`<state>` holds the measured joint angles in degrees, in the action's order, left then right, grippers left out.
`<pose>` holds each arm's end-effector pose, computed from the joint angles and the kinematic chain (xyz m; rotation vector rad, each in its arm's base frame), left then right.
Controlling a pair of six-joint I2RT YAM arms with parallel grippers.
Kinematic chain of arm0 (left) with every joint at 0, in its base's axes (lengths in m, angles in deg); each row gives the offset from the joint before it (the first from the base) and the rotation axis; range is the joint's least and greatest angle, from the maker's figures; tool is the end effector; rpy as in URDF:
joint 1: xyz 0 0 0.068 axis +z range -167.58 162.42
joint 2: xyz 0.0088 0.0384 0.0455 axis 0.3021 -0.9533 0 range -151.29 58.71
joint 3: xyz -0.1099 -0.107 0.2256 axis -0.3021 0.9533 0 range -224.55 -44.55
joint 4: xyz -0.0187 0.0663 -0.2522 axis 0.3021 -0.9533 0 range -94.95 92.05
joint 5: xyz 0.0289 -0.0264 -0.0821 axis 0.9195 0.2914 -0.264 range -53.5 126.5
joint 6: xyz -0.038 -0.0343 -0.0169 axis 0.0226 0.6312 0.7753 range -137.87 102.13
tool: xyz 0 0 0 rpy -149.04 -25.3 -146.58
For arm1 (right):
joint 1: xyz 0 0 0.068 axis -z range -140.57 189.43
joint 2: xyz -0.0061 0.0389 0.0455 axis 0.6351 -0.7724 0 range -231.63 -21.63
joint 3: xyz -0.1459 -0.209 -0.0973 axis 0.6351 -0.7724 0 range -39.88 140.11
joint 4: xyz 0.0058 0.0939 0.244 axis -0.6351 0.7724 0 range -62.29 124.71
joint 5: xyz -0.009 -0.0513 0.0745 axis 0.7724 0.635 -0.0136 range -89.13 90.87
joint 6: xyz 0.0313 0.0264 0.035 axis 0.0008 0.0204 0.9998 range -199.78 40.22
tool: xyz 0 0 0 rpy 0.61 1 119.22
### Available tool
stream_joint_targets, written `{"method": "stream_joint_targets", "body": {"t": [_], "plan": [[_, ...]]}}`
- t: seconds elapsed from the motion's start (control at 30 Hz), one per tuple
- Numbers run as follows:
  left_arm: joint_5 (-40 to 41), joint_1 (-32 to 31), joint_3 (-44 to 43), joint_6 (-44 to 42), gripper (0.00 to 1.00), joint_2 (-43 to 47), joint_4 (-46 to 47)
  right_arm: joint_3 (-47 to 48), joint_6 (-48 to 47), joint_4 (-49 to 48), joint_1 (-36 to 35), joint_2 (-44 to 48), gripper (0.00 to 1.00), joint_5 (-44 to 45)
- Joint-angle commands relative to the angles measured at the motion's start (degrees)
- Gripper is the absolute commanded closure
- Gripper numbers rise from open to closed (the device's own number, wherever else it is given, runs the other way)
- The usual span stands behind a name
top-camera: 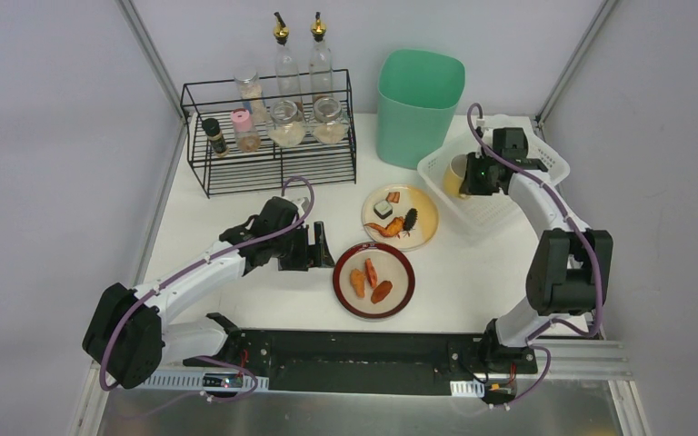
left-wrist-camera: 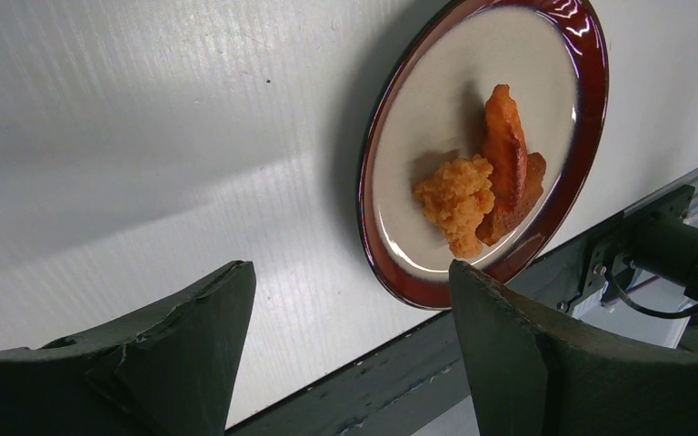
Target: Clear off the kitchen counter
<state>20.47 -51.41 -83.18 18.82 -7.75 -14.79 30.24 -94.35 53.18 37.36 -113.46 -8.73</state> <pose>0.1908 -0.1396 0.2182 0.0846 2.5072 -0.8918 0.3520 0.0187 0.2626 -0.4220 2.3438 0.0971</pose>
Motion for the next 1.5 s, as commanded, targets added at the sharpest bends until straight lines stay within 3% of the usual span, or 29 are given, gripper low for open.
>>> {"method": "stream_joint_targets", "body": {"t": [0.0, 0.63, 0.87, 1.03, 1.17, 1.47], "plan": [[-0.58, -0.63, 0.41, 0.06, 0.21, 1.14, 1.19, 2.33, -1.41, -7.10, -0.26, -0.12, 1.00, -6.97], [-0.09, -0.77, 0.42, -0.17, 0.20, 0.47, 1.20, 5.99, -5.54, -3.85, -4.99, -7.05, 1.00, -0.23], [-0.21, -0.81, 0.40, -0.21, 0.20, 0.34, 1.20, 5.08, -4.53, -4.73, -5.24, -6.14, 0.73, 1.20], [0.06, -0.85, 0.43, -0.39, 0.20, 0.24, 1.20, 4.40, -4.18, -5.37, -5.86, -5.07, 0.68, 1.66], [0.39, -0.83, 0.49, -0.48, 0.20, 0.23, 1.20, 3.92, -4.02, -5.80, -6.64, -3.08, 0.50, 2.91], [0.52, -0.81, 0.42, -0.56, 0.20, 0.33, 0.89, 1.80, -0.20, -6.48, -8.00, 6.67, 0.43, 6.92]]}}
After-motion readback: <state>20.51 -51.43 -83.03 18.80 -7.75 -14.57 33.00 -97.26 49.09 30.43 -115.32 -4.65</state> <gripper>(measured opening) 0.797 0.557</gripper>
